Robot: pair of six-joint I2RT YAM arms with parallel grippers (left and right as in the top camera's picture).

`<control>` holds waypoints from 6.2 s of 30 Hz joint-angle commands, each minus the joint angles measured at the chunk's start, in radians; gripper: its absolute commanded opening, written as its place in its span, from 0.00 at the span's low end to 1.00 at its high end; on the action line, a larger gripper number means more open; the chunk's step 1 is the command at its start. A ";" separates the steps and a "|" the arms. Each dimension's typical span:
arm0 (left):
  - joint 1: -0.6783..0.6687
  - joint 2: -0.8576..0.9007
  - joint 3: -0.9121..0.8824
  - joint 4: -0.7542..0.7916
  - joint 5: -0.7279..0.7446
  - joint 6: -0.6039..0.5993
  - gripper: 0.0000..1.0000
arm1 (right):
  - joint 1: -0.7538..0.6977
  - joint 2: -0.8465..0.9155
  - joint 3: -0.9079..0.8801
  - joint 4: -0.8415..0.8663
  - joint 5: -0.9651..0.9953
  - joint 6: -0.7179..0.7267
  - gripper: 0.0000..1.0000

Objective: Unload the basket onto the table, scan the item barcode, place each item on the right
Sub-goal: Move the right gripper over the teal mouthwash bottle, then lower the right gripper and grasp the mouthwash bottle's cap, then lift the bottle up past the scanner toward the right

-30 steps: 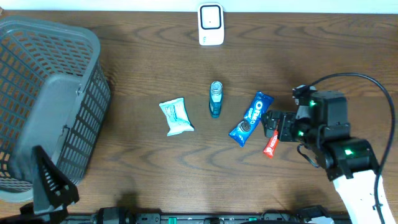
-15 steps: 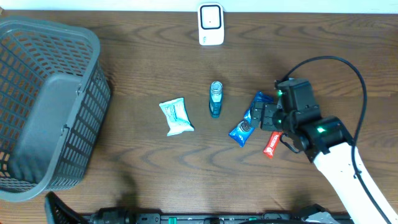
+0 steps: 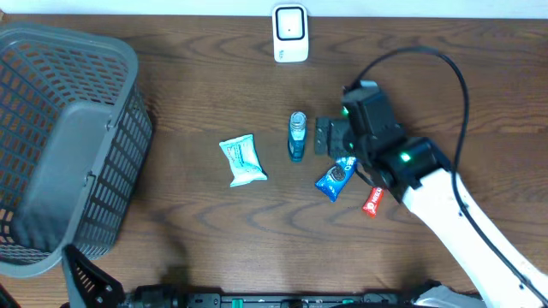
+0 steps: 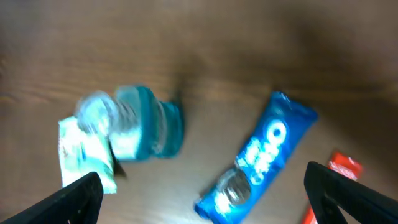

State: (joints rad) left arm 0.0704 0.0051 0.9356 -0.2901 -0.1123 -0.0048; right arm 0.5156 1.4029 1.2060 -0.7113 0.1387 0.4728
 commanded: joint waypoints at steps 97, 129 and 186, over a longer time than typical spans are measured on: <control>0.005 -0.002 0.004 -0.018 -0.031 -0.016 0.98 | -0.107 0.813 0.973 -0.842 -0.916 -0.665 0.09; 0.005 0.000 -0.119 -0.055 -0.031 -0.111 0.98 | -0.149 0.813 1.076 -0.673 -0.254 -0.465 0.01; 0.005 0.001 -0.932 0.504 0.419 -0.025 0.98 | 0.071 1.156 1.081 0.684 0.774 -1.212 0.01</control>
State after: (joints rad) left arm 0.0704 0.0067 0.0059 0.2092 0.2798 -0.0475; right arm 0.5758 2.5790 2.2601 -0.0505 0.8417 -0.7139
